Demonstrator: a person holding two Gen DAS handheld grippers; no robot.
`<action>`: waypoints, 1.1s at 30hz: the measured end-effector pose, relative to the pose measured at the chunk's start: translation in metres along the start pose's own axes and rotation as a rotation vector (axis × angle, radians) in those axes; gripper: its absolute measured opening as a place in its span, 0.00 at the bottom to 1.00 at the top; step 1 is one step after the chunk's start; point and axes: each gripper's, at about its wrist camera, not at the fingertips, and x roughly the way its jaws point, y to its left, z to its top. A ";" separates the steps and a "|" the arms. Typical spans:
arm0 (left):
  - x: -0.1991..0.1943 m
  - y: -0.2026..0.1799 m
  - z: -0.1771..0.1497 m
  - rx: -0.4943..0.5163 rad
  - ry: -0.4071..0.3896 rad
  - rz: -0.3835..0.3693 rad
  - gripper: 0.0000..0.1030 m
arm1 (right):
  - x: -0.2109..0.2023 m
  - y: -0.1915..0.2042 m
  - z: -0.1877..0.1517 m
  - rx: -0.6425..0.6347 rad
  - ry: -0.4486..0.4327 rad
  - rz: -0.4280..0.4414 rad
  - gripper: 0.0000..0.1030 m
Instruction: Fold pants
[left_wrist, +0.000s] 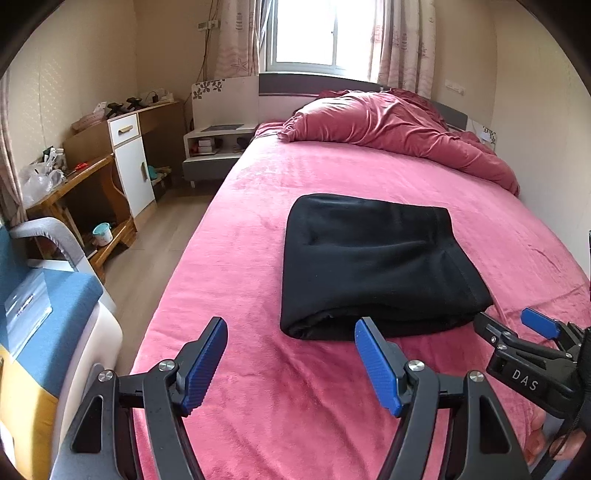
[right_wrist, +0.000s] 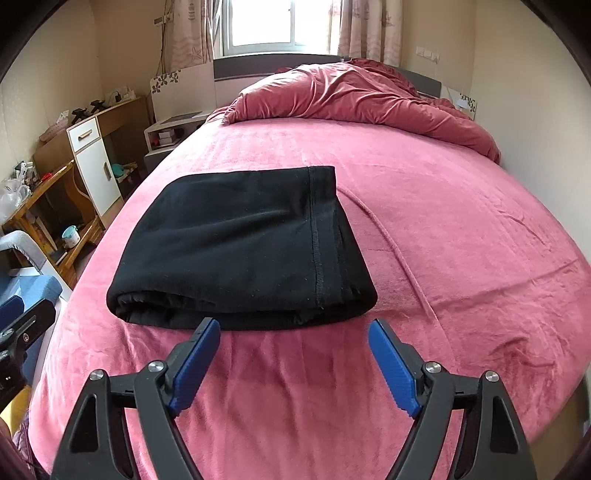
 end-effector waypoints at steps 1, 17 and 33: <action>0.000 0.000 0.000 0.002 0.000 -0.001 0.71 | -0.001 0.000 0.000 -0.002 -0.001 0.001 0.81; 0.002 0.003 -0.001 -0.004 0.020 -0.010 0.71 | -0.002 0.001 -0.001 -0.003 -0.002 -0.002 0.83; -0.002 0.005 -0.001 -0.007 0.012 -0.012 0.71 | -0.002 0.000 -0.002 -0.006 -0.002 -0.003 0.84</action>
